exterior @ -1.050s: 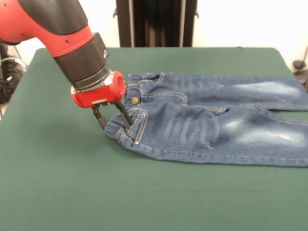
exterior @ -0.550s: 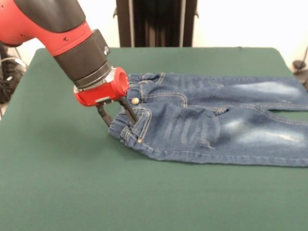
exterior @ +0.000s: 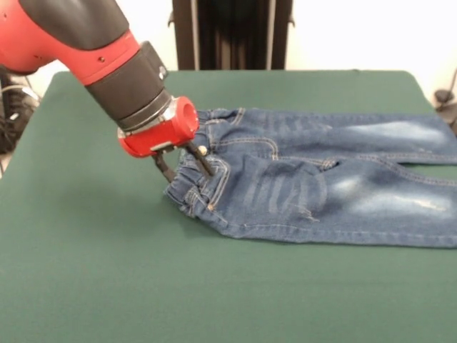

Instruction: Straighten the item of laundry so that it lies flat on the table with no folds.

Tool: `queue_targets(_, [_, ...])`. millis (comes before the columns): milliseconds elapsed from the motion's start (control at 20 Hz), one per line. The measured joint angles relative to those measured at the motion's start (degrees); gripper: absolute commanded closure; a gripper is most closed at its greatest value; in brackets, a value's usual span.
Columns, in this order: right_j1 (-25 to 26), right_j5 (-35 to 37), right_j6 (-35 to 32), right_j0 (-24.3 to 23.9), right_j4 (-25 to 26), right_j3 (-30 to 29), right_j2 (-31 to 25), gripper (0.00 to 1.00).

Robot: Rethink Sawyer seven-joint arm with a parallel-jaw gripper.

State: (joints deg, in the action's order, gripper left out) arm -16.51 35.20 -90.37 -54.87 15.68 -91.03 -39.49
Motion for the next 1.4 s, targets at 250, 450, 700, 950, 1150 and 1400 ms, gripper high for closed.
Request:
queue_targets(250, [2.8, 1.4, 0.0, -1.4, 0.0, 0.1, -2.3, 0.0])
queue_targets(450, [4.9, 2.7, 0.1, -1.9, 0.1, 0.6, -3.6, 0.0])
queue_targets(700, [7.5, 5.8, 1.2, -2.2, 0.7, 2.4, -5.1, 0.0])
queue_targets(950, [10.1, 9.4, 3.7, -3.8, 1.6, 4.0, -7.1, 0.0])
queue_targets(1150, [12.1, 10.0, 6.4, -5.9, 1.7, 5.0, -8.5, 1.0])
queue_targets(1400, [12.6, 10.0, 6.9, -6.3, 2.3, 5.6, -8.6, 1.0])
